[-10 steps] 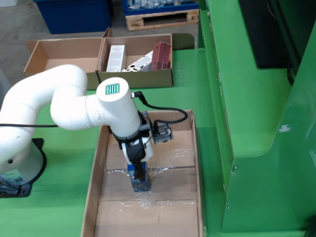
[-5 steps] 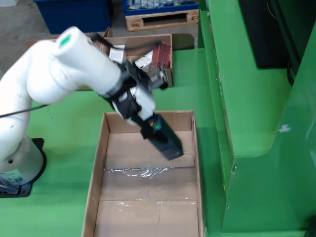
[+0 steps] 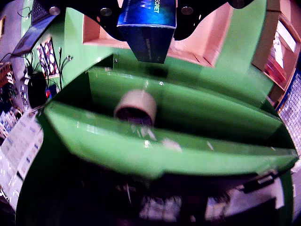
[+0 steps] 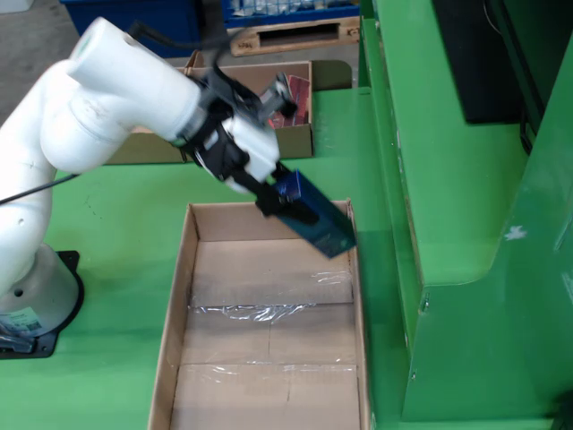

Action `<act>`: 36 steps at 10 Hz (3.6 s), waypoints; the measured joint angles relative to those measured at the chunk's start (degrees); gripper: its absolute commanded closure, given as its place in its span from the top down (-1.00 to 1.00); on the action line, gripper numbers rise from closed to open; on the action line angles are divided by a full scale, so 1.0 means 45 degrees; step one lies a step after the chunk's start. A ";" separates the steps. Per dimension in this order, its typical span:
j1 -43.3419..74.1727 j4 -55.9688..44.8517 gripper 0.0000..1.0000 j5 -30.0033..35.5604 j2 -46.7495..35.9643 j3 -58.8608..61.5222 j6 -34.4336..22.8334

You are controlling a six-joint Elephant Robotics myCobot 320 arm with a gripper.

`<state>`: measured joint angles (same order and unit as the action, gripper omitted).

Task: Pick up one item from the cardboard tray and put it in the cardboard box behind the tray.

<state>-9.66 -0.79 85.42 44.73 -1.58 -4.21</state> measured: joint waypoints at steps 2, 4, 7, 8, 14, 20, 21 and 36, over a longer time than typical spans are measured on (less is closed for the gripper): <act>-0.0216 0.0118 -1.00 -0.0058 -0.0253 0.0020 0.0038; -0.0880 -0.0116 -1.00 -0.0253 -0.1093 0.0060 0.0098; -0.1191 -0.0311 -1.00 -0.0311 -0.1133 0.0040 0.0098; -0.1504 -0.0624 -1.00 -0.0233 -0.1133 0.0040 0.0098; -0.4142 -0.3222 -1.00 0.0000 -0.2362 0.0040 -0.0724; -0.7189 -0.6738 -1.00 -0.0078 -0.3809 0.0078 -0.0860; -0.7716 -0.7227 -1.00 -0.0078 -0.4102 0.0098 -0.0860; -1.6524 -1.0527 -1.00 -0.1600 -1.1189 -0.6873 0.1833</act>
<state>-84.02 -48.16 78.22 -5.62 -32.51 4.04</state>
